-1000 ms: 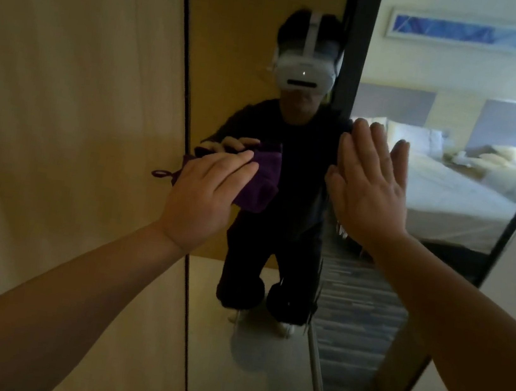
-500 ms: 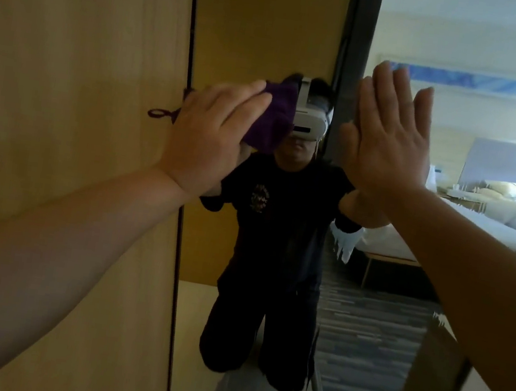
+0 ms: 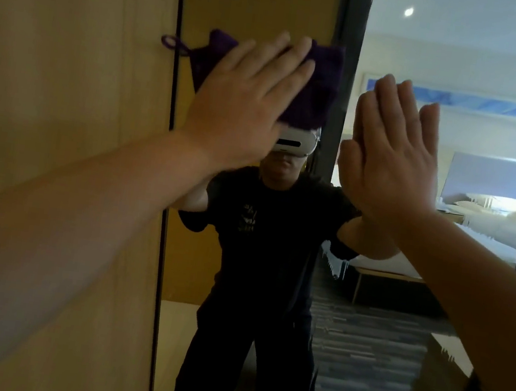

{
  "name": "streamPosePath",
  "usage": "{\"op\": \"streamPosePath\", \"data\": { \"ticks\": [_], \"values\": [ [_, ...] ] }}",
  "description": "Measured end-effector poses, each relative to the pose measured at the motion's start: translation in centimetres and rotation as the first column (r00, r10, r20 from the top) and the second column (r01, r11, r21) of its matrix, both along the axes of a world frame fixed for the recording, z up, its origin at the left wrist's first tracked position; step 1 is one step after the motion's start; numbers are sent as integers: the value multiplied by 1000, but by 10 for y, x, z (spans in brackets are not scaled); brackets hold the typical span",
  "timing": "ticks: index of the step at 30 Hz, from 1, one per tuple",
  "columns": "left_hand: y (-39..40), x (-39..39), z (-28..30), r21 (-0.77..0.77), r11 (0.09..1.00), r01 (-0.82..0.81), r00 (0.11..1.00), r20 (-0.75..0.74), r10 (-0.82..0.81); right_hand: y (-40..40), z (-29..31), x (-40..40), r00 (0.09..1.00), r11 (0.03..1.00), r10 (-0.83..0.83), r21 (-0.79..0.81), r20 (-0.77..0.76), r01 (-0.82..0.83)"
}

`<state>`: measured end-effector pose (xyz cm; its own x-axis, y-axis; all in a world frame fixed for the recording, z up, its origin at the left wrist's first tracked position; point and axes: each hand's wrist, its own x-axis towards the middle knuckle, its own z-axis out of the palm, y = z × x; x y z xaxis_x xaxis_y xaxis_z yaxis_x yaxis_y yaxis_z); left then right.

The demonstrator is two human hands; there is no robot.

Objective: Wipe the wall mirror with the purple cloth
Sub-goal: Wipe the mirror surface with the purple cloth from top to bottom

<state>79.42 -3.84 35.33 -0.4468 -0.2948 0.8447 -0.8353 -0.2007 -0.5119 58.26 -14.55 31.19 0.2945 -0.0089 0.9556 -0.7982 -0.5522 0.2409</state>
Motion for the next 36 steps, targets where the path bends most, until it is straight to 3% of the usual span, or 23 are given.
{"op": "streamPosePath", "data": {
  "ticks": [6,10,13,15,17,19,21,26,27,29,32,36],
  "values": [
    [12,6,-159,102,989,105,992,53,-111,3,2,0,999,999,-31,14,-8,31],
    [25,14,-279,256,966,32,997,60,-49,6,3,-4,1000,1000,-11,29,-10,12],
    [29,17,-311,305,952,4,998,53,-21,9,2,-10,999,997,41,65,-18,-40],
    [31,16,-306,320,947,44,998,23,-54,13,-2,-18,996,993,83,85,19,-84],
    [34,9,-286,305,933,190,981,-96,-168,13,-9,-33,997,993,44,103,71,-51],
    [35,-6,-250,214,903,373,916,-237,-323,9,-17,-54,996,989,-14,150,89,1],
    [34,-23,-190,110,884,454,869,-276,-411,0,-22,-70,996,975,-68,215,53,55],
    [24,-58,1,-202,917,344,899,-210,-384,-13,-24,-79,993,967,-117,225,-24,120],
    [23,-65,31,-230,927,295,920,-193,-341,-14,-25,-80,994,970,-106,215,-27,109],
    [13,-76,68,-134,974,182,956,-208,-207,-19,-26,-82,996,979,-86,186,-22,88],
    [-15,-78,65,83,996,35,980,-199,-18,-27,-29,-81,998,990,-64,130,6,63],
    [-34,-82,-12,120,993,17,1000,-16,-16,-32,-34,-79,999,997,-17,73,41,14]
  ]
}}
